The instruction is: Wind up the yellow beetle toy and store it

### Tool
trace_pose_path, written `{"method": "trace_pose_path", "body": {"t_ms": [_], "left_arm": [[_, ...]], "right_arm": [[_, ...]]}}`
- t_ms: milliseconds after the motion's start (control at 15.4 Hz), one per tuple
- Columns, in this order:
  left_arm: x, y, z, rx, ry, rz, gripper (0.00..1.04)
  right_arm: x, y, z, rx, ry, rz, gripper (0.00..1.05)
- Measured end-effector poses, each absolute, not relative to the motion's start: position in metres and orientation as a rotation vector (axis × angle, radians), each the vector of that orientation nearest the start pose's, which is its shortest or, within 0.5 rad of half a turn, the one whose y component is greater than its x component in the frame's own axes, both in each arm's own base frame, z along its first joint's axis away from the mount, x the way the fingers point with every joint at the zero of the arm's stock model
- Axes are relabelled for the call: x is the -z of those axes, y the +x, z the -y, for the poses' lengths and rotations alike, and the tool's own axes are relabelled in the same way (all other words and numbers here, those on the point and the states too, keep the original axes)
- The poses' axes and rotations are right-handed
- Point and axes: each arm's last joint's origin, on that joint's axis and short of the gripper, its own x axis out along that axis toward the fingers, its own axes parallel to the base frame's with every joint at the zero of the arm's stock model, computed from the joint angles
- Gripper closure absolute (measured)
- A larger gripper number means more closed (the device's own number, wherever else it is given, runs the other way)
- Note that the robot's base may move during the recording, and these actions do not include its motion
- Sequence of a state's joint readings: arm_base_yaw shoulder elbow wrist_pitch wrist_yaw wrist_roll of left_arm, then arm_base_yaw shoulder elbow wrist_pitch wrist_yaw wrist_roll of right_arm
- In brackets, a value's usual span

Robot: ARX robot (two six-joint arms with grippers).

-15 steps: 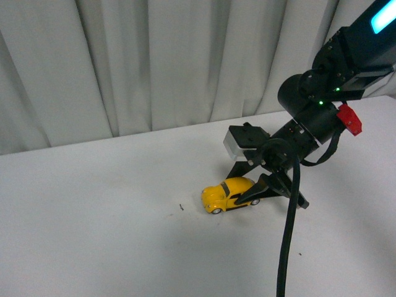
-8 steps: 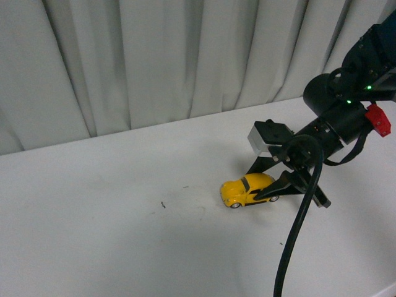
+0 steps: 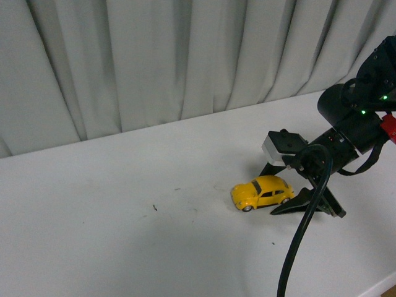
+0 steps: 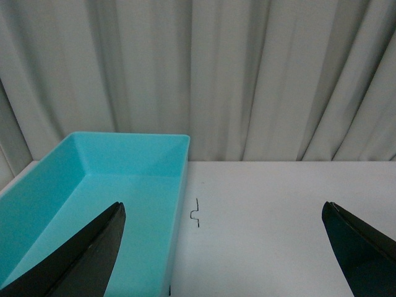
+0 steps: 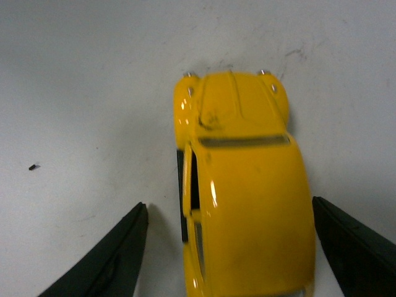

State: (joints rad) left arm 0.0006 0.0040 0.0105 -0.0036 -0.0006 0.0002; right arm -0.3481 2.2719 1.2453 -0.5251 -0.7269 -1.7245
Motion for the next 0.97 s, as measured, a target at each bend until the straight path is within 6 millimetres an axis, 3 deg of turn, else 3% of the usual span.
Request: {"method": "trace_pose_path", "body": {"t_ms": [130,713,843,972], "left_arm": [[-0.166,0.097,0.000,-0.001,0.000,0.002,0.07],[-0.166,0.097,0.000,-0.001,0.000,0.002,0.07],[-0.166,0.097,0.000,-0.001,0.000,0.002,0.07],[-0.166,0.097,0.000,-0.001,0.000,0.002,0.07]], "right_arm": [[-0.036,0.352,0.110,-1.191,-0.645,-0.637,0.07],[-0.047,0.343,0.102,-1.149,-0.746,-0.576,0.07],[-0.066,0.347,0.096,-1.125,-0.776,-0.502,0.07],[-0.109,0.353,0.092,-1.079,-0.817,-0.388,0.07]]}}
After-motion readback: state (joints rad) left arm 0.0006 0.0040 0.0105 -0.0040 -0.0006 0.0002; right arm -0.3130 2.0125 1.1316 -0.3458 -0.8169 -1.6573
